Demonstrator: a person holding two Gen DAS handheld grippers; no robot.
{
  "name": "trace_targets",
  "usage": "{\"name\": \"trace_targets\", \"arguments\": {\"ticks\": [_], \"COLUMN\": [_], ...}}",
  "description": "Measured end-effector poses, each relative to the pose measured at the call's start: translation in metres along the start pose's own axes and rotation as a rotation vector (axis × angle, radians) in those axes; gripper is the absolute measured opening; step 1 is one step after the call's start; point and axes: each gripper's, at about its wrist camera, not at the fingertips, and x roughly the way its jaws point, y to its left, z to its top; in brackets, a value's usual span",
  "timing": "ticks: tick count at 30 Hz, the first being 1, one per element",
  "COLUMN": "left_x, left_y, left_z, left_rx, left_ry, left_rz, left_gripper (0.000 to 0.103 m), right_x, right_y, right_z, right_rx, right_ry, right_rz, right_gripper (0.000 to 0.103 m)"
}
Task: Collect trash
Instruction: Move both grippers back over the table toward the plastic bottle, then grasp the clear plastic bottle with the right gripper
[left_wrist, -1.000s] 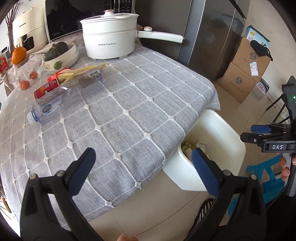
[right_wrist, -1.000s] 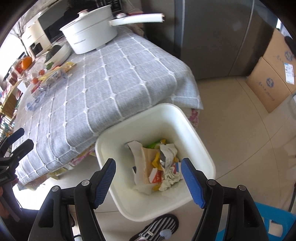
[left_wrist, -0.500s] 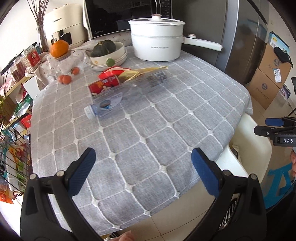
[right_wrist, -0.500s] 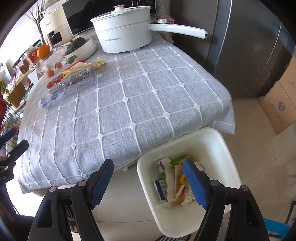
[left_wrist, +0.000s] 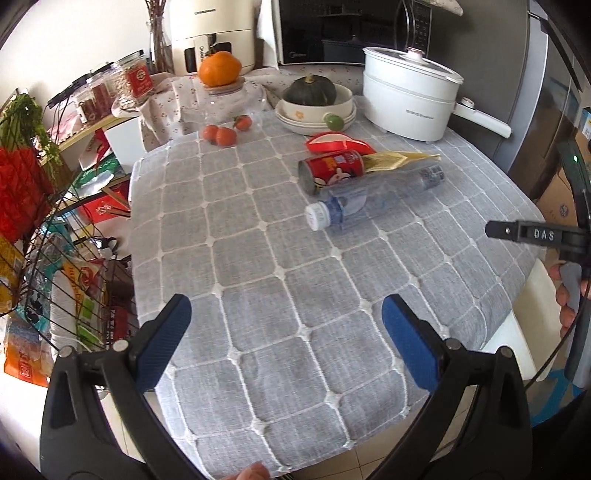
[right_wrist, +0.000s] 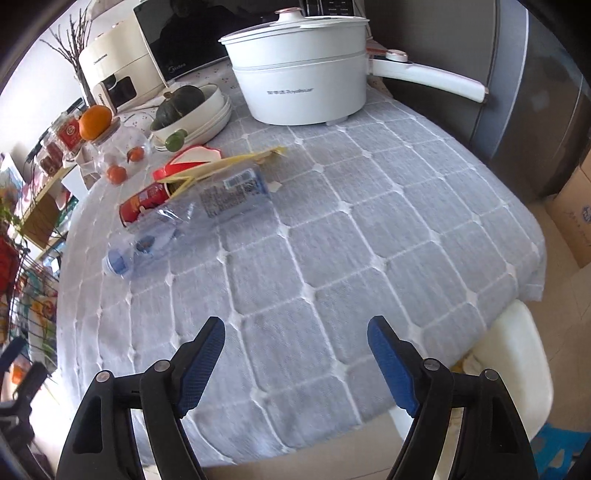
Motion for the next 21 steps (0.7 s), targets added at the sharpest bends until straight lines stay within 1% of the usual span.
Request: {"name": "trace_targets", "arguments": {"ticks": [2,5,9,11,14,18,20,21], "left_x": [0.000,0.000,-0.003,-0.003,-0.001,0.001,0.001,0.001], "left_y": [0.012,0.027,0.037,0.038,0.036,0.035,0.036,0.037], "left_z": [0.001,0.004,0.004,0.005,0.005,0.007,0.008,0.009], "left_rx": [-0.012,-0.040,-0.066,-0.068,-0.062,-0.062,-0.072,-0.077], "left_ry": [0.001,0.004,0.005,0.007,0.016,0.019,0.020,0.019], "left_rz": [0.021,0.027,0.021,0.009,-0.005,-0.009,-0.008,-0.007], "left_gripper": [0.102,0.102,0.102,0.102,0.102,0.102,0.102,0.102], "right_x": [0.013,0.036,0.069,0.085,0.103,0.120,0.127,0.130], "right_y": [0.019,0.047,0.074,0.084,0.090,0.088,0.085,0.082], "right_z": [0.016,0.037,0.059,0.069,0.076,0.079,0.079,0.079], "right_rx": [0.054,0.147,0.264,0.323,0.383,0.467,0.477,0.473], "right_ry": [0.001,0.011,0.041,0.050,0.070,0.085,0.103,0.113], "right_rz": [0.045,0.116,0.148,0.145,0.114,0.138,0.137,0.150], "right_gripper": [0.082,0.083,0.083,0.083,0.083,0.087,0.088,0.088]}}
